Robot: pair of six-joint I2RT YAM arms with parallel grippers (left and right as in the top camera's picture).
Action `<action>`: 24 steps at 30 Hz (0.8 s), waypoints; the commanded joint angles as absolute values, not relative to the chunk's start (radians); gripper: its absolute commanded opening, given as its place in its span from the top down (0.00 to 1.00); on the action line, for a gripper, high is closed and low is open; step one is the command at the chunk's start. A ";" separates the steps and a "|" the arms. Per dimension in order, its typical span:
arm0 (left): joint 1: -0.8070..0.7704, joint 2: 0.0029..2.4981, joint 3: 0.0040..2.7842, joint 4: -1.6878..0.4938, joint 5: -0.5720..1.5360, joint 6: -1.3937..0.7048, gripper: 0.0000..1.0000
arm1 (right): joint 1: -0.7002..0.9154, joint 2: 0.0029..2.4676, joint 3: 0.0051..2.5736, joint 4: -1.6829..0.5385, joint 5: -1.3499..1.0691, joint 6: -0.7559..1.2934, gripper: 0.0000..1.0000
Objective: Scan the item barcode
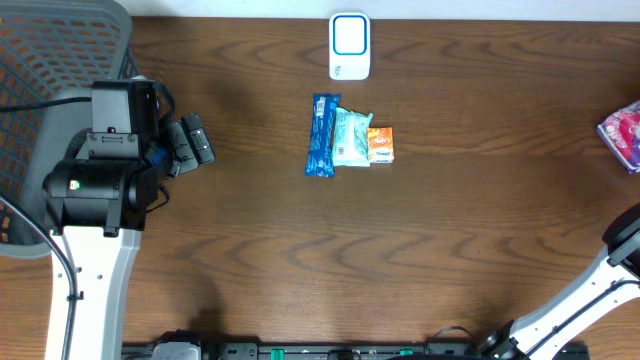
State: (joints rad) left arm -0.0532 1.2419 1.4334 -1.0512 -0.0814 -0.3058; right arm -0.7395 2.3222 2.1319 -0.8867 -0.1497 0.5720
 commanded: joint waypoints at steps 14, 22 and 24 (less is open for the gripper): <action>-0.050 1.246 1.444 -1.055 -0.091 -0.292 0.02 | -0.599 1.980 2.140 -1.074 -0.454 0.370 0.09; -0.050 1.246 1.444 -1.055 -0.091 -0.292 0.02 | -0.318 1.996 2.138 -1.250 -0.549 0.163 0.01; -0.050 1.246 1.444 -1.055 -0.091 -0.292 0.02 | -0.270 1.996 2.138 -1.250 -0.548 0.163 0.01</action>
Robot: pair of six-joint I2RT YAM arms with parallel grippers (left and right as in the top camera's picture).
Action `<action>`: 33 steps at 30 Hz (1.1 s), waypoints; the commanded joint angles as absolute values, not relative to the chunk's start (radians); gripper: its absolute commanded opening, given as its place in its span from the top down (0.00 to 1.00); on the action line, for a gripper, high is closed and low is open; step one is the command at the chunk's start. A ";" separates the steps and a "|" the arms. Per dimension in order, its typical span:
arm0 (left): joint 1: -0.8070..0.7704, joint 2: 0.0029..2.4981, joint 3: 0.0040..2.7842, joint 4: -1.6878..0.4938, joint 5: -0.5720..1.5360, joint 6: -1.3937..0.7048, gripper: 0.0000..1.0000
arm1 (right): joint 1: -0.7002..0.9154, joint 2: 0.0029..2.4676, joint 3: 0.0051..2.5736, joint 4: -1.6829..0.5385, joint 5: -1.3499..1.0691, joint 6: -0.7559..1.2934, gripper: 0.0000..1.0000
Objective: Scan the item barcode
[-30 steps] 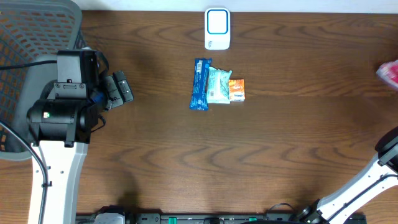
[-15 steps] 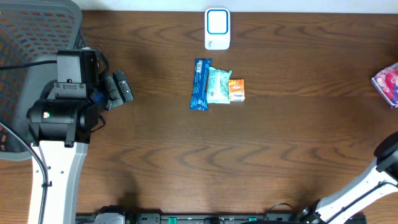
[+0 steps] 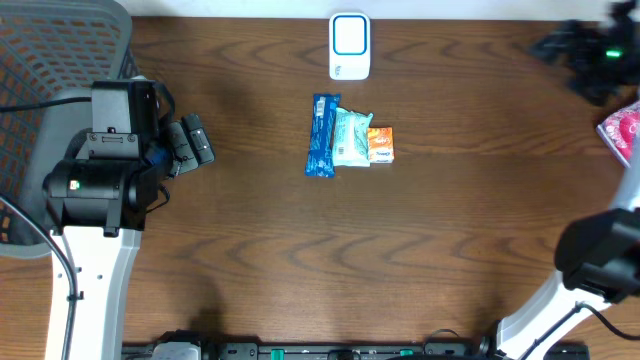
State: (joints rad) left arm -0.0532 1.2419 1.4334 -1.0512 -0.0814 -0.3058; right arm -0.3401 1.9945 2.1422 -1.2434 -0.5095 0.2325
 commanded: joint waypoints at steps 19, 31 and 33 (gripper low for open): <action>-0.050 1.246 1.444 -1.055 -0.091 -0.292 0.02 | 0.097 2.077 2.138 -1.228 -0.277 0.125 0.01; -0.050 1.246 1.444 -1.055 -0.091 -0.292 0.02 | 0.145 2.325 2.137 -1.284 -0.466 0.030 0.16; -0.050 1.246 1.444 -1.055 -0.091 -0.292 0.02 | 0.145 2.369 2.137 -1.294 -0.516 0.016 0.21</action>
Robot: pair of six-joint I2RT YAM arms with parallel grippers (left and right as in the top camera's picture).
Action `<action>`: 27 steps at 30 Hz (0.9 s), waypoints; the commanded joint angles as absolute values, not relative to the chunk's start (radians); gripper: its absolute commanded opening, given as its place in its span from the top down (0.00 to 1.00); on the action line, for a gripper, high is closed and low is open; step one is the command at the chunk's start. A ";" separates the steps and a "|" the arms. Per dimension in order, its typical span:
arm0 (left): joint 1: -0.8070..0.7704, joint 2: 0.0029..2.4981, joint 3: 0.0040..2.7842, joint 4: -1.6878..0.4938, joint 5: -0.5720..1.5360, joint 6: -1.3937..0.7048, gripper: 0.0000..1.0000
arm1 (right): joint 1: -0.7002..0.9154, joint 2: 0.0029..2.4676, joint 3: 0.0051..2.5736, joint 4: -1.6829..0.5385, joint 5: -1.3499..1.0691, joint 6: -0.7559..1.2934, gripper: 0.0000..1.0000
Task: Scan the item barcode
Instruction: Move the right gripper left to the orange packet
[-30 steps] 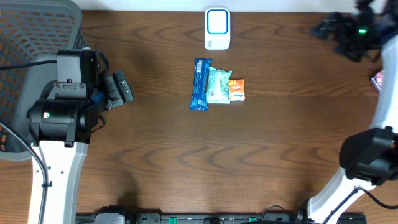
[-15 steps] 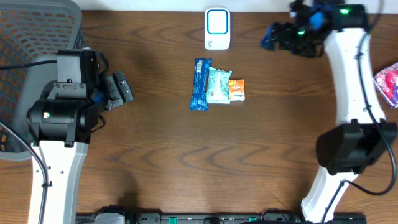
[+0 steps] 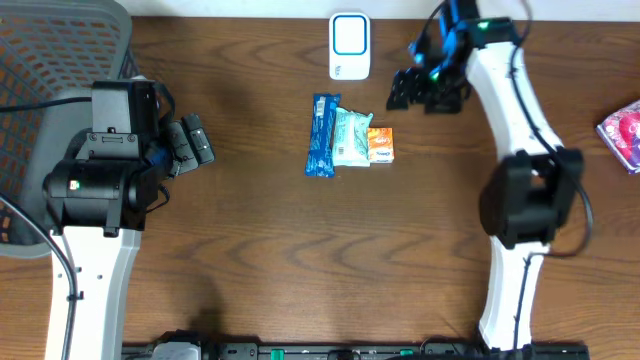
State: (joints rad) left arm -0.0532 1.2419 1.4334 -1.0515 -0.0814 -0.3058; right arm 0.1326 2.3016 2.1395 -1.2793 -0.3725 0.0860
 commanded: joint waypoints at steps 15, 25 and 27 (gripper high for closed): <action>-0.050 1.246 1.444 -1.055 -0.091 -0.292 0.02 | 0.144 2.499 2.137 -1.331 -0.596 -0.054 0.44; -0.050 1.246 1.444 -1.055 -0.091 -0.292 0.02 | 0.144 2.506 2.109 -1.320 -0.556 -0.053 0.50; -0.050 1.246 1.444 -1.055 -0.091 -0.292 0.02 | 0.144 2.506 2.086 -1.309 -0.552 -0.049 0.50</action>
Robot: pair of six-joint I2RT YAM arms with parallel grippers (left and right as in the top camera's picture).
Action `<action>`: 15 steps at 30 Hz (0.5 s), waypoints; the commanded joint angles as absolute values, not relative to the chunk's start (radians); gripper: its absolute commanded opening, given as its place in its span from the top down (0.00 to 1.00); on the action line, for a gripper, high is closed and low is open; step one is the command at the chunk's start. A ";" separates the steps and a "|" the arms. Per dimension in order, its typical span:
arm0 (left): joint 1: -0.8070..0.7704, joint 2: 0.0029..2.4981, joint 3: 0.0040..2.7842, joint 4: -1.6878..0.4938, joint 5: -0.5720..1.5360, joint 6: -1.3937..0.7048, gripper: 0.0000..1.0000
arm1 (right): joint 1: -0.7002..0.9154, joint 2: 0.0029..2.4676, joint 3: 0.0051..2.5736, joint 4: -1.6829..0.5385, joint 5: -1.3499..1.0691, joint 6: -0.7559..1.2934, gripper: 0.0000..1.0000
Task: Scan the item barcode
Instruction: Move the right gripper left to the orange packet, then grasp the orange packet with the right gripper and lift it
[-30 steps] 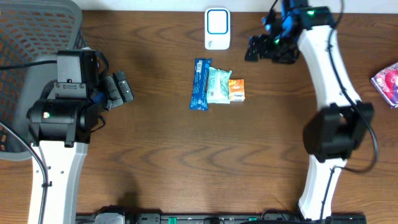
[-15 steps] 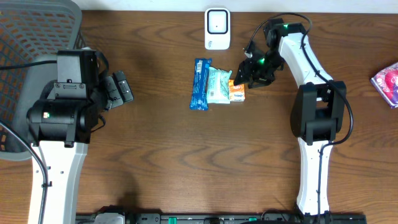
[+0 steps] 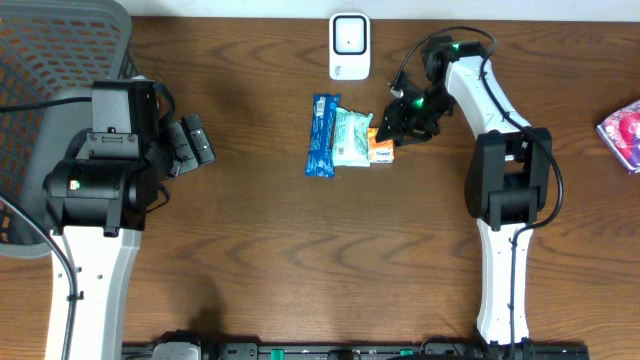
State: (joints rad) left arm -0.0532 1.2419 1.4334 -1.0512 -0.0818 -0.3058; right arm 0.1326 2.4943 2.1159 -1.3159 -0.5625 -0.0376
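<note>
Three items lie side by side at mid-table: a blue bar (image 3: 322,135), a teal pack (image 3: 351,137) and a small orange packet (image 3: 381,148). The white barcode scanner (image 3: 349,46) stands behind them at the far edge. My right gripper (image 3: 386,128) has come down from the back right. It hangs right over the orange packet's far edge, fingers apart and holding nothing. My left gripper (image 3: 196,141) rests far to the left, fingers together and empty.
A grey mesh basket (image 3: 50,60) fills the far left corner behind the left arm. A pink package (image 3: 622,130) lies at the right edge. The right arm's links run from the front edge up to the items.
My right gripper has moved from beside the scanner, forward and slightly left, down to the orange packet's far edge. The items and the left arm have not moved.
The right arm first sat folded at the front right corner, well away from the items. It then showed at the far right corner, then to the right of the scanner, and now stands at the orange packet. The left arm stayed still throughout.
</note>
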 commanded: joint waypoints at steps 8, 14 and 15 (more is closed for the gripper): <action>-0.050 1.246 1.444 -1.055 -0.091 -0.292 0.02 | 0.141 2.506 2.017 -1.250 -0.552 -0.038 0.79; -0.050 1.246 1.444 -1.055 -0.091 -0.292 0.02 | 0.097 2.504 2.042 -1.291 -0.712 -0.044 0.99; -0.050 1.246 1.444 -1.055 -0.091 -0.292 0.02 | 0.084 2.504 2.050 -1.304 -0.760 -0.060 0.99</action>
